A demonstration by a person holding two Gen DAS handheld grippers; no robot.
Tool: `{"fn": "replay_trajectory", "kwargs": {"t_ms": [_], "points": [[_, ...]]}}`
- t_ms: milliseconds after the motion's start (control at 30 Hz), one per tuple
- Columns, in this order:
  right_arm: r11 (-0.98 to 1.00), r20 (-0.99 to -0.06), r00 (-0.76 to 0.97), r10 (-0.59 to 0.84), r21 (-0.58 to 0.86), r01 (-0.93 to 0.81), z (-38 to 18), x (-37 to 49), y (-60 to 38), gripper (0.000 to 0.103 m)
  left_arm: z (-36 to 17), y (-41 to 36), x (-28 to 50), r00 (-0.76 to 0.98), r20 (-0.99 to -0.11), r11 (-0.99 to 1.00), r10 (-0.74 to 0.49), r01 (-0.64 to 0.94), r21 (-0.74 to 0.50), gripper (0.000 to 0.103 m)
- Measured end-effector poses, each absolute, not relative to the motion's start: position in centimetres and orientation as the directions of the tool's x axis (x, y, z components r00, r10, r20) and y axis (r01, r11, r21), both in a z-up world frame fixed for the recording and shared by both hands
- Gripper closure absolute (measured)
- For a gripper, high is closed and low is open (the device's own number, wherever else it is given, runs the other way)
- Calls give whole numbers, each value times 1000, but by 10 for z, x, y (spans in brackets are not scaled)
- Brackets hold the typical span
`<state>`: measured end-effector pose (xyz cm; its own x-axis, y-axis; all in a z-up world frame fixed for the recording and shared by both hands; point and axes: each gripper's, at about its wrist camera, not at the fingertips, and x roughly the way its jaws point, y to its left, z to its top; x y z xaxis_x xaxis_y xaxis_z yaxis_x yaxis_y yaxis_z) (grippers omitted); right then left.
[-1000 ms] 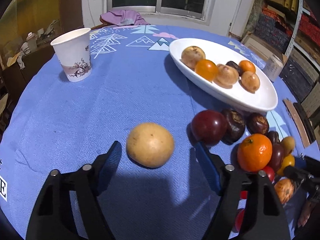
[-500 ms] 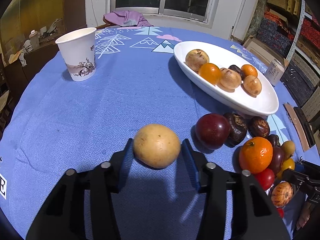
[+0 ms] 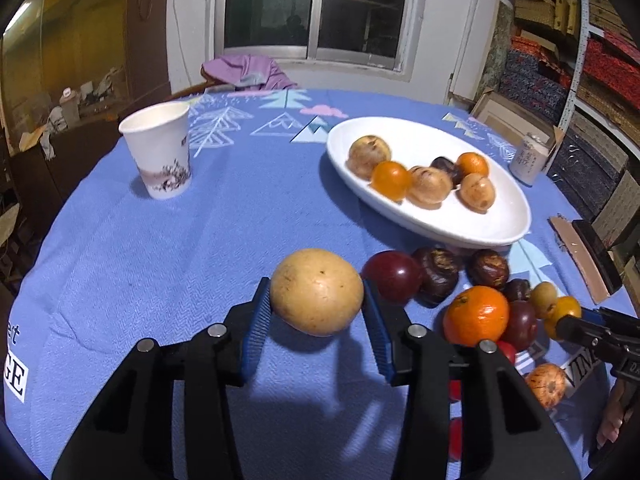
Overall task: Organize fruits
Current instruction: 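Carry both fruits onto the white plate and open both tools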
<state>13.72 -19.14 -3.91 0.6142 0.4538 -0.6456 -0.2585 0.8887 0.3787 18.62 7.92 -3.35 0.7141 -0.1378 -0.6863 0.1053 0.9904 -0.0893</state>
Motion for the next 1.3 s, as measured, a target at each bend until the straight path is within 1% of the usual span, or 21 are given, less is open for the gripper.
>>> {"fn": "replay_trajectory", "kwargs": {"t_ms": [67, 167, 267, 433, 567, 800, 900, 1000, 1133, 1167, 1200, 1233, 1267, 1300], "points": [[889, -630, 632, 451, 377, -259, -34, 137, -194, 65, -23, 71, 182, 733, -667, 991, -135, 117, -72, 59], [891, -612, 655, 444, 376, -254, -19, 145, -201, 65, -7, 55, 188, 731, -661, 985, -169, 152, -83, 59], [900, -595, 683, 423, 360, -244, 3, 164, -207, 65, 9, 31, 201, 732, -656, 980, -184, 190, -63, 59], [908, -592, 701, 398, 362, -211, 25, 213, -208, 65, 13, -13, 227, 708, -664, 963, -241, 260, -72, 59], [916, -618, 689, 378, 357, -182, 19, 248, -204, 65, -3, -43, 243, 673, -696, 950, -252, 308, -47, 59], [931, -664, 672, 327, 348, -109, -8, 280, -217, 65, -29, -53, 270, 622, -739, 945, -260, 320, -63, 59], [934, -677, 666, 314, 348, -86, -15, 288, -222, 65, -32, -52, 278, 597, -750, 942, -285, 321, -102, 58], [935, -686, 660, 306, 347, -73, -22, 294, -223, 65, -33, -54, 282, 595, -754, 942, -279, 323, -93, 58], [933, -697, 649, 307, 354, -61, -28, 296, -227, 64, -36, -54, 285, 576, -765, 940, -288, 322, -112, 58], [933, -697, 649, 306, 355, -59, -28, 296, -227, 64, -36, -54, 285, 572, -768, 940, -289, 322, -114, 57], [931, -693, 651, 310, 362, -57, -27, 295, -228, 64, -36, -54, 285, 576, -765, 941, -289, 319, -115, 52], [928, -689, 655, 312, 367, -56, -26, 295, -230, 61, -34, -53, 284, 585, -760, 943, -284, 314, -111, 46], [927, -683, 660, 313, 372, -55, -24, 294, -231, 58, -32, -52, 283, 600, -752, 947, -274, 306, -100, 32], [926, -677, 666, 313, 373, -55, -22, 293, -231, 58, -30, -51, 282, 610, -746, 949, -266, 302, -91, 24]]}}
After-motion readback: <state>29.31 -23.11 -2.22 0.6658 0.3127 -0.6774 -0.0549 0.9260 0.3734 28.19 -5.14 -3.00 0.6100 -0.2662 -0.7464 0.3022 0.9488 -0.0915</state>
